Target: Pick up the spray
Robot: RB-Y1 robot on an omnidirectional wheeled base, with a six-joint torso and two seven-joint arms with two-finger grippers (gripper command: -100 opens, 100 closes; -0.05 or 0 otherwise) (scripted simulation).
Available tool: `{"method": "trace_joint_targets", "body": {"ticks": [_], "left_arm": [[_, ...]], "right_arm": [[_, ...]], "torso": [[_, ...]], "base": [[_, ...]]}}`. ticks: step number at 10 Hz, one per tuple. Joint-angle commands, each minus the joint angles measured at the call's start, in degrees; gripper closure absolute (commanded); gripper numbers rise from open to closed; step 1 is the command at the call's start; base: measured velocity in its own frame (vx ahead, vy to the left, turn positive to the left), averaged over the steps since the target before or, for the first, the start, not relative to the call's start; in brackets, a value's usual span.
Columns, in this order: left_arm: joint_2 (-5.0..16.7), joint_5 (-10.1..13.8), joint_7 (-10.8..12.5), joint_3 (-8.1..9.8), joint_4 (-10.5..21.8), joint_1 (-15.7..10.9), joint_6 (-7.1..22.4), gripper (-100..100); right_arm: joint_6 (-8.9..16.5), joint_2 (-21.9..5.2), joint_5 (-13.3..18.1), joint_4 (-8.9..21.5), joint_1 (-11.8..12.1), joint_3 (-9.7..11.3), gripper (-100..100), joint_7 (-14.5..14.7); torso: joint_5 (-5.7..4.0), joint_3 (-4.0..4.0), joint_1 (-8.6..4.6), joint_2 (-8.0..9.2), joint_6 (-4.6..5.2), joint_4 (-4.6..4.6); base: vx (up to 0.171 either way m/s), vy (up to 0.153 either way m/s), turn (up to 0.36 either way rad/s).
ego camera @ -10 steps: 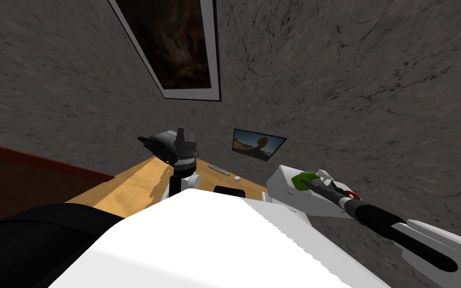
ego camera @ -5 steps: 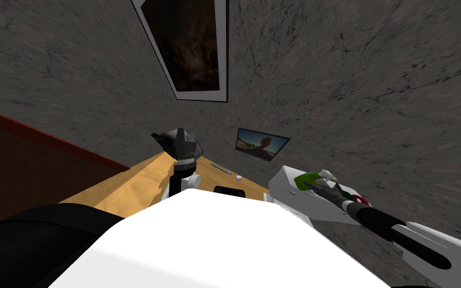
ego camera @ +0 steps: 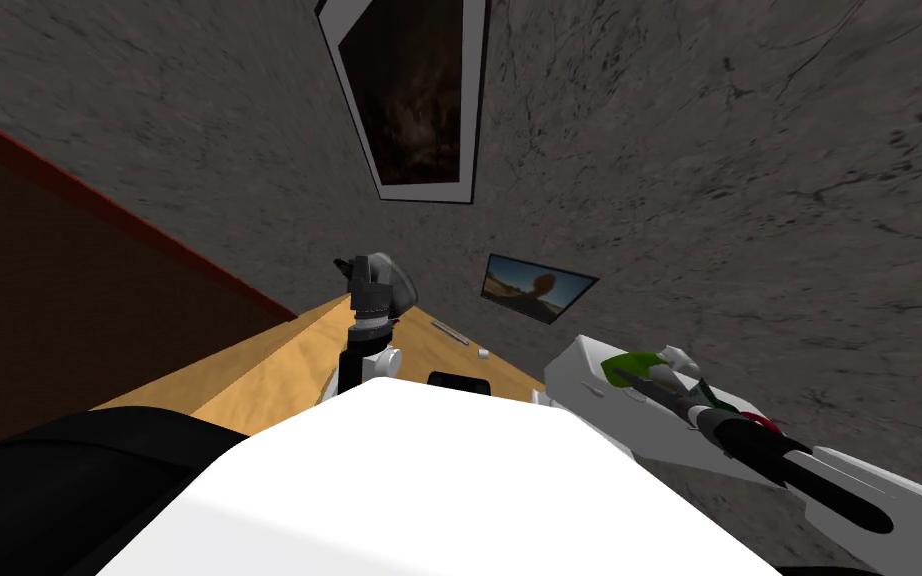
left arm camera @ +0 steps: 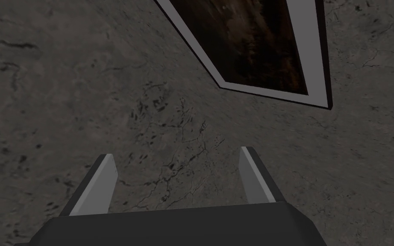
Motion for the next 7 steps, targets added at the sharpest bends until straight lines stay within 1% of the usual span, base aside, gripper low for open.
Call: {"method": "trace_joint_targets", "body": {"ticks": [1,2,3,4,5,6,7], "left_arm": [[0.00,0.00,0.00,0.00,0.00,0.00,0.00,0],[0.00,0.00,0.00,0.01,0.00,0.00,0.00,0],[0.00,0.00,0.00,0.01,0.00,0.02,0.00,0],[0.00,0.00,0.00,0.01,0.00,0.02,0.00,0],[0.00,0.00,0.00,0.01,0.00,0.03,0.00,0],[0.00,0.00,0.00,0.01,-0.01,0.03,0.00,0],[0.00,0.00,0.00,0.00,0.00,0.00,0.00,0]], "right_arm": [[-1.26,-0.24,-0.72,2.86,-2.86,2.86,-100,-1.16],[-1.26,-0.24,-0.72,4.34,-4.34,4.32,-100,-1.16],[-1.26,-0.24,-0.72,5.57,-5.82,5.80,-100,-1.16],[-1.26,-0.24,-0.72,7.31,-6.15,6.95,-100,-1.16],[-1.26,-0.24,-0.72,7.60,-6.15,6.95,-100,-1.16],[-3.35,-0.67,-2.27,9.57,-8.99,9.70,-100,-3.27],[-3.35,-0.67,-2.27,11.05,-10.32,11.07,-100,-3.27]], "torso": [[0.00,0.00,0.00,0.00,0.00,0.00],[0.00,0.09,-0.07,0.14,0.07,0.04],[-0.02,0.06,-0.09,0.07,0.16,0.04],[-0.02,-0.03,-0.09,-0.09,0.14,0.00],[-0.02,-0.10,-0.11,-0.22,0.14,-0.03],[-0.02,-0.15,-0.16,-0.30,0.15,-0.05],[-0.01,0.02,-0.10,0.05,0.06,0.00]], "base": [[-0.152,0.009,0.353],[-0.091,0.010,0.033],[-0.032,0.018,-0.057],[-0.002,0.010,-0.013],[0.009,0.003,0.005],[-0.141,0.035,0.317],[-0.175,0.034,0.324]]}}
